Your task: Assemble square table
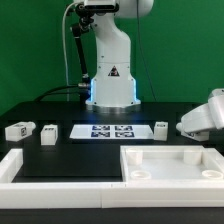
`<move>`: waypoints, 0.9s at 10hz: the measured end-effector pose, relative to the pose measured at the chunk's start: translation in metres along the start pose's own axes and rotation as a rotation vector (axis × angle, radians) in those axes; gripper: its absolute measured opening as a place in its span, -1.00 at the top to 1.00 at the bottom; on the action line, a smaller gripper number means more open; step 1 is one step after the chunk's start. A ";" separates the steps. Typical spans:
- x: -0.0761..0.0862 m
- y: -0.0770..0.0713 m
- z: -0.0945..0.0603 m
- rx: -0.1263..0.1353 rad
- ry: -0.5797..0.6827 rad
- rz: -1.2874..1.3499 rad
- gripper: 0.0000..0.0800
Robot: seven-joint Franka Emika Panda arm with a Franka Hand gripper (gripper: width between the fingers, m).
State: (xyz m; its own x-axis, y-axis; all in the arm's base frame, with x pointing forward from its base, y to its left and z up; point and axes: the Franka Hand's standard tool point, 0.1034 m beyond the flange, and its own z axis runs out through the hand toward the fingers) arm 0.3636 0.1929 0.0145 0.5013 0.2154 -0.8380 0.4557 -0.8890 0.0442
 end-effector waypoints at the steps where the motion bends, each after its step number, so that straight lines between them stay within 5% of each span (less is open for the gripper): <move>1: -0.015 0.016 -0.024 0.010 -0.003 -0.024 0.28; 3: -0.048 0.052 -0.063 0.037 0.076 -0.033 0.27; 5: -0.080 0.072 -0.061 0.046 0.097 -0.017 0.27; 7: -0.064 0.068 -0.066 0.045 0.189 -0.019 0.27; 9: -0.060 0.074 -0.076 0.040 0.426 0.001 0.27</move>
Offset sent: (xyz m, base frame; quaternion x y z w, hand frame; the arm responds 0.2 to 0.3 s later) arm -0.0015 -0.0513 0.0726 0.0225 0.0924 -0.0177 0.9953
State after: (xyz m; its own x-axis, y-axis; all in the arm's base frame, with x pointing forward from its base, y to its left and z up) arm 0.4232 0.1451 0.1097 0.7649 0.3547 -0.5377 0.4303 -0.9025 0.0168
